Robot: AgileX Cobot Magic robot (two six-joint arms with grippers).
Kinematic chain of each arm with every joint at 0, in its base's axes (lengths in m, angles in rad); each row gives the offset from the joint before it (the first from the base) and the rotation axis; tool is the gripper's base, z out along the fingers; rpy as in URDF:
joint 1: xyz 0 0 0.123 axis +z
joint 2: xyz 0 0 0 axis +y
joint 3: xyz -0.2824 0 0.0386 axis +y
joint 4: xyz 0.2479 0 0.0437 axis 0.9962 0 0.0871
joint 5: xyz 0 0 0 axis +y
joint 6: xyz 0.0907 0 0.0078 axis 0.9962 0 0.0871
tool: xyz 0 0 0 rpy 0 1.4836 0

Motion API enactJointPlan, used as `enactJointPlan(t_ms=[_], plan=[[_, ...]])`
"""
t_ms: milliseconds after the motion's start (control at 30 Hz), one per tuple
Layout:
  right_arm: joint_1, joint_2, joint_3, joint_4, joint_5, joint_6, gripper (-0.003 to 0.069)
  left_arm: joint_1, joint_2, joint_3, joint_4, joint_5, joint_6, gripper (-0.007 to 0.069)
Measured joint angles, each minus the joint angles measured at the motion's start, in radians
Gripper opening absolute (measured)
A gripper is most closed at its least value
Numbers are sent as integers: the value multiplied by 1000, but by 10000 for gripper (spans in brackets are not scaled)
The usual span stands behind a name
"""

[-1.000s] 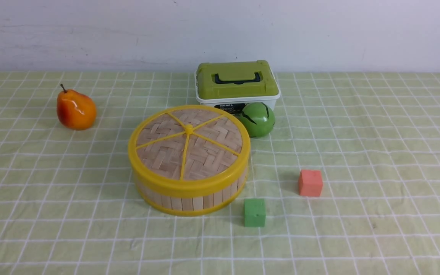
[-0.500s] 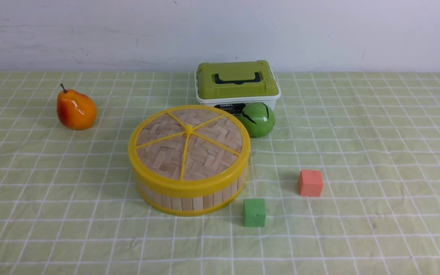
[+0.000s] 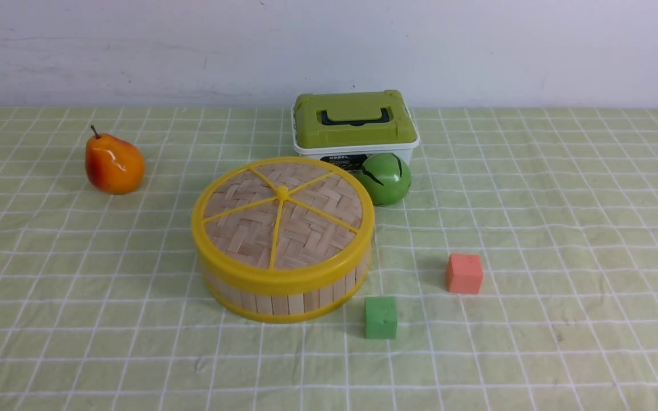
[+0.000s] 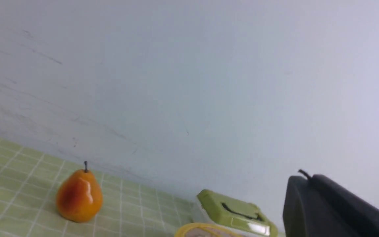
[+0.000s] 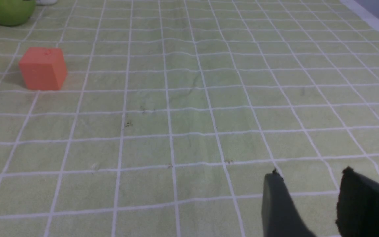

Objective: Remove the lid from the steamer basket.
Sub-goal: Use the left arm to lift the lid of the steamer

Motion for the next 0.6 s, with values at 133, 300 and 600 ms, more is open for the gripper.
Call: enactJointPlan(t_ms=[133, 300, 600], plan=[[0, 0, 0, 0, 0, 0, 242, 0, 187, -159, 46, 155, -12, -13], [0, 0, 0, 0, 0, 0, 242, 0, 574, -417, 86, 365, -12, -13], [0, 0, 0, 0, 0, 0, 242, -38, 1144, -768, -23, 585, 39, -13]])
